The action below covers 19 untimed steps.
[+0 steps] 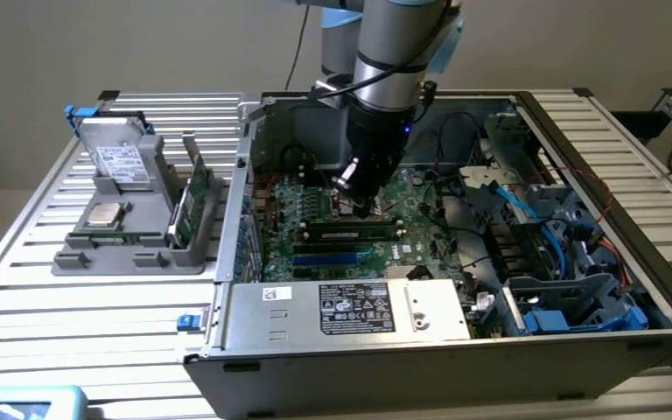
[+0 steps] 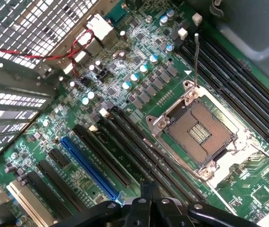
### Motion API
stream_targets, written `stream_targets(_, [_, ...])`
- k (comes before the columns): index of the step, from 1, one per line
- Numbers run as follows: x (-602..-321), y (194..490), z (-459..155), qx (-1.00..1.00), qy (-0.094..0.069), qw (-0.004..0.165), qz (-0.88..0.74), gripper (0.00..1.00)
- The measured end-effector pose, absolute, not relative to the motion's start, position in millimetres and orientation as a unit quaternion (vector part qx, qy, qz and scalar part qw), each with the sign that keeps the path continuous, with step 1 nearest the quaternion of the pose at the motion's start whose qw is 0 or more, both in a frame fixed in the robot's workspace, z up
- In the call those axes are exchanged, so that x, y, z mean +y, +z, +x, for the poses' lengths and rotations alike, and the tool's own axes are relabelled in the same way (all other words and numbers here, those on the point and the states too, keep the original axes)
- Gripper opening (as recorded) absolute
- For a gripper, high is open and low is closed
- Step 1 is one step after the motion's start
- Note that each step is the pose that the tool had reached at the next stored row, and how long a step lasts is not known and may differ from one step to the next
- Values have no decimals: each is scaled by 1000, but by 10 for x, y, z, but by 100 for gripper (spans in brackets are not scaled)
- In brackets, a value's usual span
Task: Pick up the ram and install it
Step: 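Press down the ram until it locks into place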
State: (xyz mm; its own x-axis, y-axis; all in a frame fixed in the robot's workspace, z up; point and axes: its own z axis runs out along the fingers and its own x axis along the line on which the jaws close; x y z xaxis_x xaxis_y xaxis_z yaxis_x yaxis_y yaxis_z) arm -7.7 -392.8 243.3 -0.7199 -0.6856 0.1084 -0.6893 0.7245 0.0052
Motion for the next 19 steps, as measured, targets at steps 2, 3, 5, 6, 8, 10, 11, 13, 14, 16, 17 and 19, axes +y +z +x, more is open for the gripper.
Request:
stream_targets(2, [-3928,2433,-77,-932,17,52,358,11])
stream_targets(3, [-3928,2433,-77,-934,17,51,353,11])
stream_targets(5, [-3928,2433,-77,-937,18,51,345,11])
stream_targets(6, [-3928,2432,-77,-938,20,51,341,11])
stream_targets(8, [-3928,2433,-77,-941,24,51,335,11])
stream_targets(10, [-3928,2433,-77,-943,29,50,328,11])
stream_targets(11, [-3928,2433,-77,-944,30,50,324,11])
stream_targets(13, [-3929,2434,-77,-947,32,49,317,11])
stream_targets(14, [-3929,2434,-77,-948,32,48,312,11])
stream_targets(16, [-3928,2433,-77,-951,33,46,304,11])
stream_targets(17, [-3928,2433,-77,-952,34,45,300,11])
stream_targets(19, [-3928,2433,-77,-955,35,44,292,11])
